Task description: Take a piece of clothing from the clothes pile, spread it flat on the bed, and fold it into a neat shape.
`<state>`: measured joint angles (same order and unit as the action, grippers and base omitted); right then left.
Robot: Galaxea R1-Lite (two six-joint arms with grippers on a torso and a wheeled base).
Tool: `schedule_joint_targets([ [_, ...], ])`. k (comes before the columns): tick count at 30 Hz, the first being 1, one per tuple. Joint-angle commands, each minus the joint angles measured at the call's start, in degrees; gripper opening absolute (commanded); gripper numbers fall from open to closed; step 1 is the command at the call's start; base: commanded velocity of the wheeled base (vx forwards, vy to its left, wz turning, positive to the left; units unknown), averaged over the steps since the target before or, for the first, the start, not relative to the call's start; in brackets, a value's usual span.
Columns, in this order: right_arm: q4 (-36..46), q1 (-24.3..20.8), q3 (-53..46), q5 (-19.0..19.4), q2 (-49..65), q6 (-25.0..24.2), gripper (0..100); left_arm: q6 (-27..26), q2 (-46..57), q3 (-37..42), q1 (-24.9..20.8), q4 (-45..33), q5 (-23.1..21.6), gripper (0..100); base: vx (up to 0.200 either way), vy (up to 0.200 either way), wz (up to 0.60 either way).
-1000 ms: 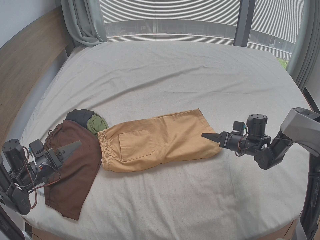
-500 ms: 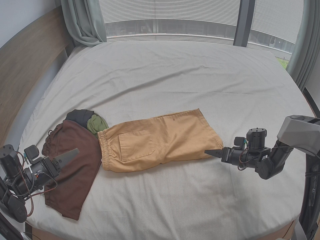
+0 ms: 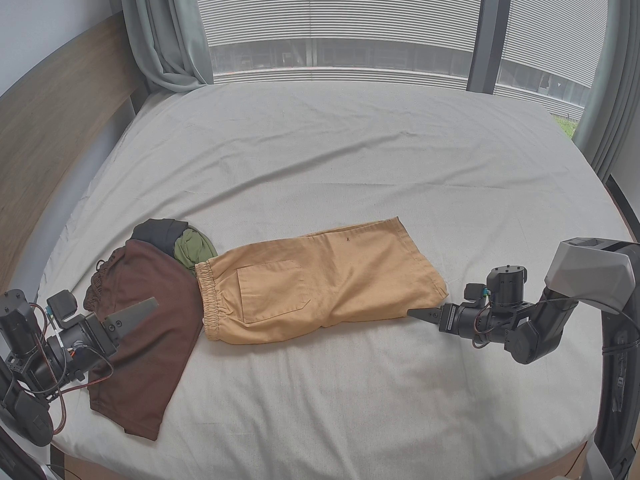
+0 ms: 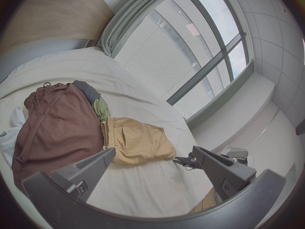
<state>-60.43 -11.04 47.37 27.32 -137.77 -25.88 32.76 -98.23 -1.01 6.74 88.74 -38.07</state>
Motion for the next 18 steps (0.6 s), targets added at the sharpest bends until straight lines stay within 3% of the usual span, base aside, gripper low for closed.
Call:
schedule_joint_targets([
  [1, -0.7, -0.1, 0.9, -0.2, -1.8, 0.0, 100, 0.0, 0.5, 1.0, 0.0, 0.0, 0.0, 100, 0.0, 0.0, 0.0],
  [18, -0.2, -1.3, 6.2, -1.1, -4.9, -2.4, 100, 0.1, 0.6, 1.0, -0.8, 0.0, 0.0, 100, 0.0, 0.0, 0.0],
])
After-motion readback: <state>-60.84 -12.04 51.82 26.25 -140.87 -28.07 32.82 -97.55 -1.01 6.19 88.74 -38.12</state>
